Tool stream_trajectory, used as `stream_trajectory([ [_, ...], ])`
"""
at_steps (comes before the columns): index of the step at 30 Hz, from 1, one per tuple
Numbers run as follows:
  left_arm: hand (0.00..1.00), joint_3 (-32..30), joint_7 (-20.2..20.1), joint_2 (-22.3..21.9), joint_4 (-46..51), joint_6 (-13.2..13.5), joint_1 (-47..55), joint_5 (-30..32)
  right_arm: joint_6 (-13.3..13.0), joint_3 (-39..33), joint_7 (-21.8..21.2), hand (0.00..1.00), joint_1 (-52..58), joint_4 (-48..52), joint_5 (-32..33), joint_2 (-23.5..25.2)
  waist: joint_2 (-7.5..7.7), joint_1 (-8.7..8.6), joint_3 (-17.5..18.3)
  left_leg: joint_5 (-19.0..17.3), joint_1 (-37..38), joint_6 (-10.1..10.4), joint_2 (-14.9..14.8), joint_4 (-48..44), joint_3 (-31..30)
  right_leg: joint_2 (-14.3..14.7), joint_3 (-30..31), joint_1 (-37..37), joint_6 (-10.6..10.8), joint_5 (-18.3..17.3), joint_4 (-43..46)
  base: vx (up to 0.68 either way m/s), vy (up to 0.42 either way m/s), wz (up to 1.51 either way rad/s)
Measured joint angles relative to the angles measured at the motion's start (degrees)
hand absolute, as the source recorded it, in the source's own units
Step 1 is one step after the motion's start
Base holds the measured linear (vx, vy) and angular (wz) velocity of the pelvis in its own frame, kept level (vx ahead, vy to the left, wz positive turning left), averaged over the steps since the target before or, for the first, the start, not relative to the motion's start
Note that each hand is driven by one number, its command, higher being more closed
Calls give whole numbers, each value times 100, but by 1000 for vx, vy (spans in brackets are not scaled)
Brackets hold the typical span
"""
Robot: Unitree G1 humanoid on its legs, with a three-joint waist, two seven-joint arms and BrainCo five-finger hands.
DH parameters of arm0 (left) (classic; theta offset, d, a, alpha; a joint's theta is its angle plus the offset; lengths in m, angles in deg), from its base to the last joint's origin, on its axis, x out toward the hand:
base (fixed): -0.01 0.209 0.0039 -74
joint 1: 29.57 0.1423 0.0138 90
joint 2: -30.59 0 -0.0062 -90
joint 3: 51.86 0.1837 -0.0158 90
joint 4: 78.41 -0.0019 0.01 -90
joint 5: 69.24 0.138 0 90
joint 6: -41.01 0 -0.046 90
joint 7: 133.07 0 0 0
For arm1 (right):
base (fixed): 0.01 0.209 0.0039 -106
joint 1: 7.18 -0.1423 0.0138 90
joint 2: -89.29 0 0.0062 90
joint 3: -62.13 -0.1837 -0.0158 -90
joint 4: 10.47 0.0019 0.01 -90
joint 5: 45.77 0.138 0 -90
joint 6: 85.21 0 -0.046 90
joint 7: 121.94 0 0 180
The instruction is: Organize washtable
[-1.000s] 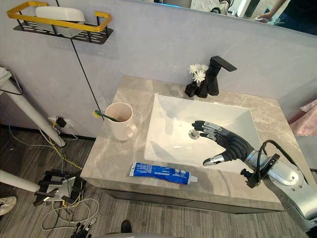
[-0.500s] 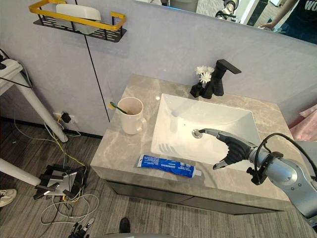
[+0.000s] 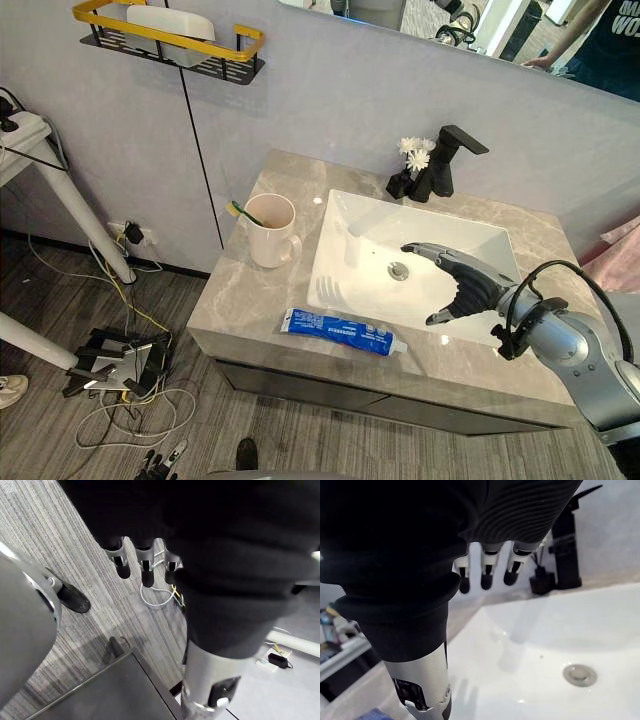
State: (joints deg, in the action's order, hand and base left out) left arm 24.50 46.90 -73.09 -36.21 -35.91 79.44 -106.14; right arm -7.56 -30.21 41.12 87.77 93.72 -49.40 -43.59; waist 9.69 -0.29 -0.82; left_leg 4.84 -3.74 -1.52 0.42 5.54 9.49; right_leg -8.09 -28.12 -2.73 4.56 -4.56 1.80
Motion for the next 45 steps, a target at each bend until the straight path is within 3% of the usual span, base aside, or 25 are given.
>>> stream_trajectory([
  [6, 0, 13, 8, -1, 0, 1, -27, -1, 11, 71, 59, 0, -105, -98, 6, 46, 10, 119, -2, 6, 5, 7, -9, -2, 3, 8, 6, -1, -1, 1, 1, 0, 0, 0],
  [24, 0, 14, 11, 14, 16, 11, -77, -7, 53, 842, 16, 0, -230, -96, 2, 460, 29, 163, -152, 38, -45, 6, -7, 19, -81, 16, -48, 16, -3, 1, 4, 0, 0, 1],
  [28, 0, 44, 12, 15, 6, 3, -164, -2, 157, 949, -55, 0, -231, -97, -18, 576, 30, 271, -209, 38, -61, 5, -2, 15, -110, 17, -72, 16, -3, 1, 0, 2, 0, 3],
  [39, 0, 47, 23, 29, 64, 8, -223, -2, 165, 1250, -59, 0, -279, -96, -53, 776, 65, 302, -366, 84, -192, -4, 6, -11, -202, 19, -152, 105, -3, 1, 11, 13, 4, 4],
  [45, 0, 48, 34, 47, 127, 5, -276, 12, 170, 1461, -70, 0, -253, -95, -53, 906, 133, 438, -446, 87, -248, -1, 7, -11, -236, 25, -184, 141, -3, 1, 9, 14, 5, 3],
])
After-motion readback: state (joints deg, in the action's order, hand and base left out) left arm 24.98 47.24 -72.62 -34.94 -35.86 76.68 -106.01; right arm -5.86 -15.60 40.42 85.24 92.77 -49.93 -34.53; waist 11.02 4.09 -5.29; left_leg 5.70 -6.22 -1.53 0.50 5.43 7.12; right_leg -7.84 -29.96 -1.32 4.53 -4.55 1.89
